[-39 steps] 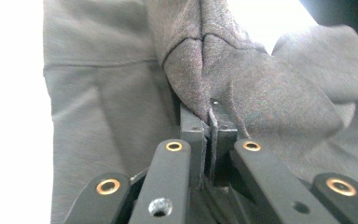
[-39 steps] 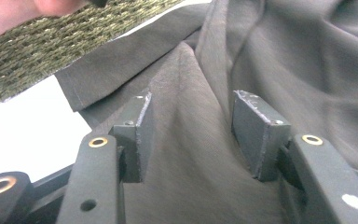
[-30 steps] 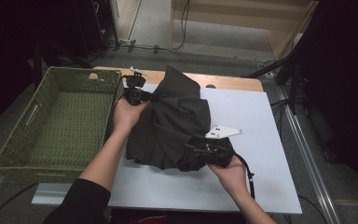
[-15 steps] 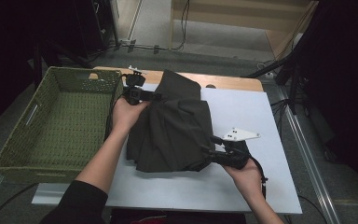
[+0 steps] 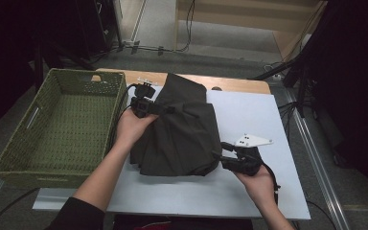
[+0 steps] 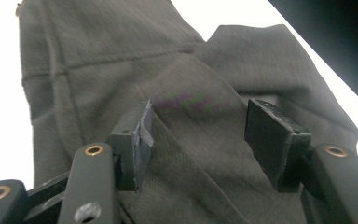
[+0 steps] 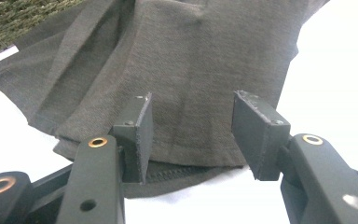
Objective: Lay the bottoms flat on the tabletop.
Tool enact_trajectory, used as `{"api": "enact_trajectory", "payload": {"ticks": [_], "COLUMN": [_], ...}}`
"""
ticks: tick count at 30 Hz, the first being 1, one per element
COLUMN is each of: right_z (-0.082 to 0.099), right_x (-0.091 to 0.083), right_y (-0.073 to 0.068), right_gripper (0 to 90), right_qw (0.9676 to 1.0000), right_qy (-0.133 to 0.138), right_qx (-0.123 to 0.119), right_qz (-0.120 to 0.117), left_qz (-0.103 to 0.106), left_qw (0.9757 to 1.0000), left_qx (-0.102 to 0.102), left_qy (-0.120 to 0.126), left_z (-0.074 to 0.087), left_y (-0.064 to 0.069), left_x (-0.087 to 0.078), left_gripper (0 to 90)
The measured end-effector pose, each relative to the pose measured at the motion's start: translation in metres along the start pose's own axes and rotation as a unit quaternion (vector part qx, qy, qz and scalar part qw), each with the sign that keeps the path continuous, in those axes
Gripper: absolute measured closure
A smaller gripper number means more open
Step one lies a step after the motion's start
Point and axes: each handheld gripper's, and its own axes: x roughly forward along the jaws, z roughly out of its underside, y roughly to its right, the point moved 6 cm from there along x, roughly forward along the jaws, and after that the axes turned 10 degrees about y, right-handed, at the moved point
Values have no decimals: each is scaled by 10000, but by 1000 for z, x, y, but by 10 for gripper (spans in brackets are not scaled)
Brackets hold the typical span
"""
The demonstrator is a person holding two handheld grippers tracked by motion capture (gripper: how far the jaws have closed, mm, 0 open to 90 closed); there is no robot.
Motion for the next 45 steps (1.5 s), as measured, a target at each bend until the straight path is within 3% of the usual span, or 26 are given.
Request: {"api": "enact_trajectory", "payload": {"ticks": [9, 19, 26, 31, 36, 39, 41, 43, 45], "right_z": [8, 19, 26, 29, 33, 35, 35, 35, 31], "right_x": [3, 29, 50, 64, 78, 82, 82, 82, 79], "right_y": [3, -2, -6, -10, -13, -15, -18, -21, -23], "right_gripper": [417, 377, 377, 399, 493, 602, 722, 817, 842], "right_qw": [10000, 9998, 9994, 9996, 9995, 9994, 9993, 9989, 9981], "right_qy": [-75, -194, -303, -267, -283, -274, -306, -440, -607], "right_qx": [-18, 28, -170, -121, -89, -178, -206, -131, -108], "right_qz": [31, -20, 46, 40, 46, 57, 57, 29, -40], "left_qz": [192, 255, 281, 258, 248, 240, 246, 253, 262], "left_qw": [9998, 9993, 9987, 9987, 9987, 9989, 9989, 9988, 9989], "left_qx": [102, 252, 409, 430, 425, 391, 388, 410, 396], "left_qy": [1, -53, -76, -68, -109, -86, -58, -57, -39], "left_z": [15, 34, 42, 49, 58, 61, 62, 62, 61], "left_y": [12, 22, 27, 28, 26, 25, 26, 26, 25], "left_x": [-2, 1, 3, 1, -2, -3, -3, -3, -4], "left_gripper": [400, 395, 395, 389, 389, 389, 389, 389, 390]}}
